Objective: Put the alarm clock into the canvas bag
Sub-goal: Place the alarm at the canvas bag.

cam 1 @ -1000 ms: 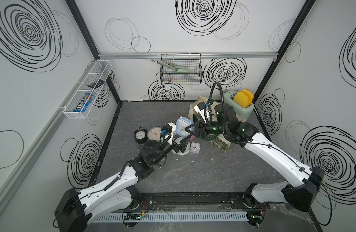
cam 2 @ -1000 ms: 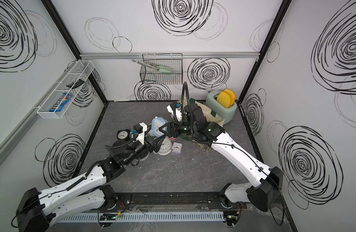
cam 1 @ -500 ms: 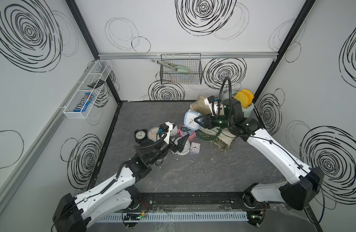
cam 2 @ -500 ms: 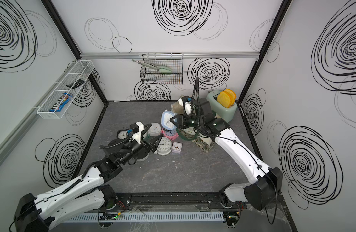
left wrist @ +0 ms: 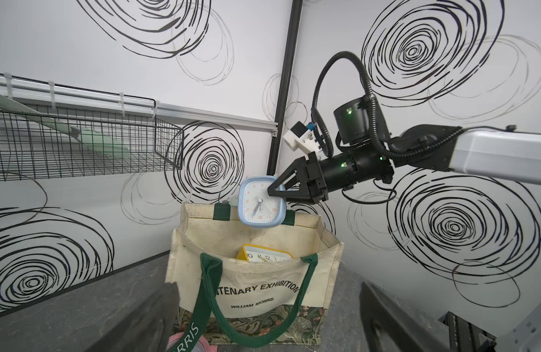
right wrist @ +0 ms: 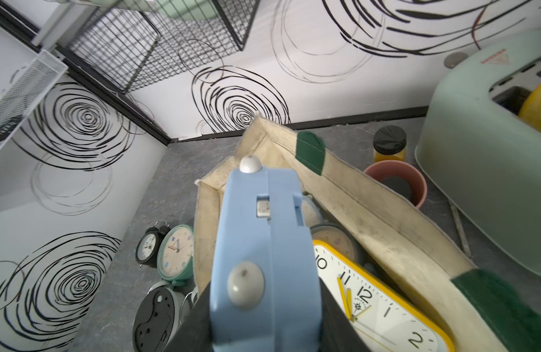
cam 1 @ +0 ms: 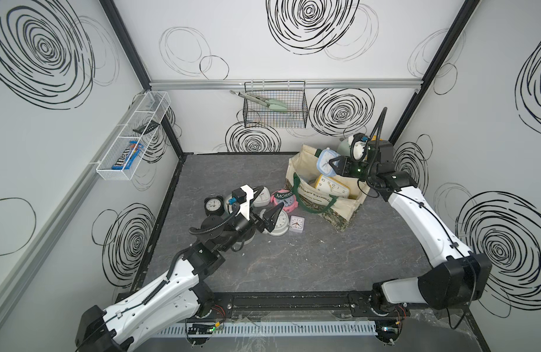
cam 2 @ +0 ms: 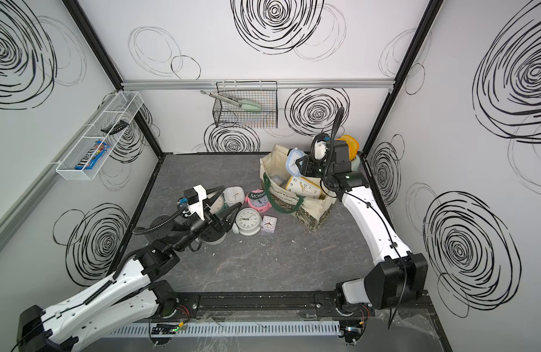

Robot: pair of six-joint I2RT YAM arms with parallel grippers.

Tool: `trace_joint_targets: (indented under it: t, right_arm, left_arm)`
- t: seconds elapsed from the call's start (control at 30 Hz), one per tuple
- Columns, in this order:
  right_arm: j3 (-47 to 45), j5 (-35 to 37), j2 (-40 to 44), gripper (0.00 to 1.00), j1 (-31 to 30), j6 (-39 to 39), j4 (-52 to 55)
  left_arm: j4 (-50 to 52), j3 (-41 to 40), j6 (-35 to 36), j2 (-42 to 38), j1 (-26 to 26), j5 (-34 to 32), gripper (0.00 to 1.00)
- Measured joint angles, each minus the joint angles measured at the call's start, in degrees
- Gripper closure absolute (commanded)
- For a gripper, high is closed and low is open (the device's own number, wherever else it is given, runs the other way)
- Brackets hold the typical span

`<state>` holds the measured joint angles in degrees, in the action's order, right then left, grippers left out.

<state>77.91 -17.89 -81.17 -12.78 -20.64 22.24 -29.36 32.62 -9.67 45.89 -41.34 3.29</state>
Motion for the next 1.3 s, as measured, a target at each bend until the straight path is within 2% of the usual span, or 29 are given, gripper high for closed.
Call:
trace_joint_targets:
  t: [0.17, 0.37, 0.57, 0.77, 0.9, 1.0, 1.3]
  right_arm:
    - [0.3, -1.6, -7.3, 0.82, -1.3, -0.5, -0.2]
    - [4.6, -0.7, -13.3, 0.81, -6.3, 1.3, 0.9]
    - [6.5, 2.6, -14.7, 0.78, -10.6, 4.9, 4.2]
    - [7.3, 7.6, -15.8, 0.75, -11.7, 8.3, 9.0]
    - [10.4, 11.3, -19.0, 0.6, -12.1, 9.7, 13.0]
    - [13.9, 11.8, -21.4, 0.44, -12.1, 10.1, 15.7]
    - [15.2, 9.7, -18.7, 0.25, -12.1, 10.4, 16.5]
  left_arm:
    - [1.3, 0.0, -0.3, 0.0, 0.0, -0.9, 0.04]
    - [2.5, 0.0, -0.4, 0.0, 0.0, -1.4, 0.04]
    - [2.5, 0.0, -0.5, -0.2, 0.3, -1.5, 0.04]
    - [2.5, 0.0, -0.9, -0.2, 0.6, -1.6, 0.04]
    - [2.6, 0.0, -0.9, -0.1, 0.7, -1.9, 0.04]
    - [2.7, 0.0, -0.9, 0.1, 0.9, -2.2, 0.04]
    - [5.5, 1.3, -2.2, 2.1, 1.5, -6.9, 0.04]
